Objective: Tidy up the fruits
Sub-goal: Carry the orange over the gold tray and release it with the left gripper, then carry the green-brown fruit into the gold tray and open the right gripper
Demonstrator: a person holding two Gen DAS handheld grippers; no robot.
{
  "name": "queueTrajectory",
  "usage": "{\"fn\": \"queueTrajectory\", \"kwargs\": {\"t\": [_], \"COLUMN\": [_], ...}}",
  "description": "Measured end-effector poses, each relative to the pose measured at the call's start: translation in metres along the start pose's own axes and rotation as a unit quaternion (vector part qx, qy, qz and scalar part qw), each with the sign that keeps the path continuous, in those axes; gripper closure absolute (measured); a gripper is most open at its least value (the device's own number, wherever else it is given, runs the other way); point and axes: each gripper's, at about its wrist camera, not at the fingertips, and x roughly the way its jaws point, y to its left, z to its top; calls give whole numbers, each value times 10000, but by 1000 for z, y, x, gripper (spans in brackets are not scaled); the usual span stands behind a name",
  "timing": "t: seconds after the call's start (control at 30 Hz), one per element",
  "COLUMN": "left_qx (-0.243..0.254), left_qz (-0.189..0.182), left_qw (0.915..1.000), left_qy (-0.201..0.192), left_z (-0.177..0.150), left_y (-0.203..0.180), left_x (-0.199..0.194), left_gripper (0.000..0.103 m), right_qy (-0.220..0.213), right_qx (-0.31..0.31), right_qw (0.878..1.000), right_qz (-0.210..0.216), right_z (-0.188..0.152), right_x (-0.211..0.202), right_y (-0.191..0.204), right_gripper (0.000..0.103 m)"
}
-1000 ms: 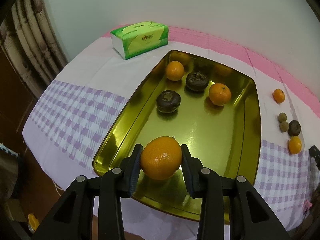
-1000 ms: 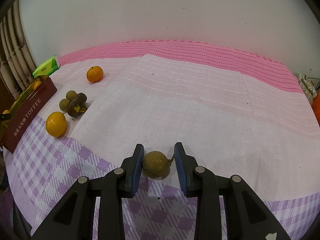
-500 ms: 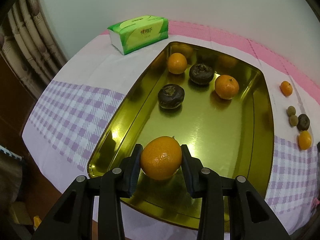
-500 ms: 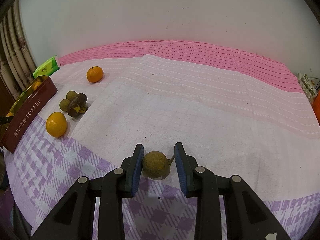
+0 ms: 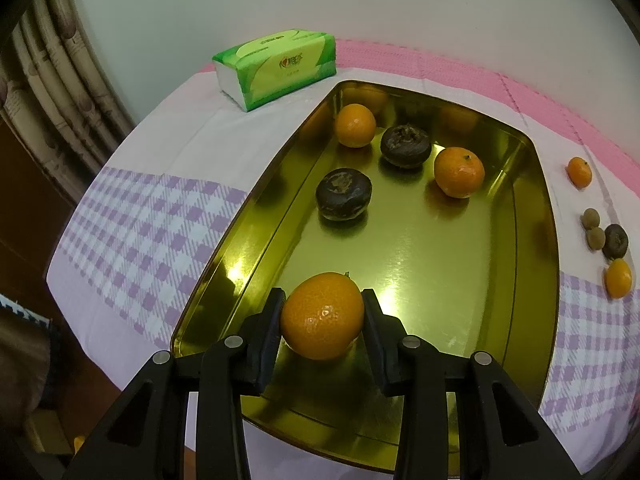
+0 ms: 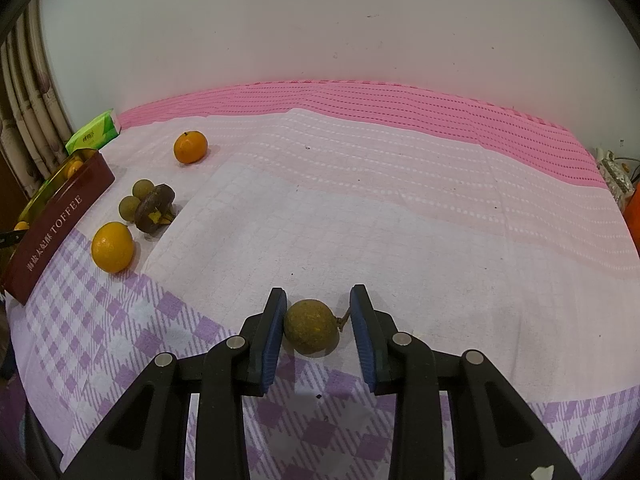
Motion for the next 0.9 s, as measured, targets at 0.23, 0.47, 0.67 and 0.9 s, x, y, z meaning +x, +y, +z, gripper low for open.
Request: {"fn": "queueTrajectory", "kwargs": {"t": [0.23,0.47,0.67,0.9], "left_qx": [27,71,180,439], "left_qz": [64,145,452,567], "left_qw": [10000,9999,9987,9963], "left_qy": [-34,-11,-167,-470], "left_z": [2,3,4,5], "left_y": [0,-2,-6,-16], "left_x": [0,0,-10,-31], "left_gripper": [64,62,43,37], "right_qy": [3,12,21,28], "right_qx": [-16,-69,-108,-218], "right_qw": [10000,10000,9999,9996], "right_qz": [-1,-24,-52,-195], "right_z": [0,0,1,1], "right_x": [0,0,1,1], "right_y": [0,1,2,5], "right_gripper": [71,70,70,70]}}
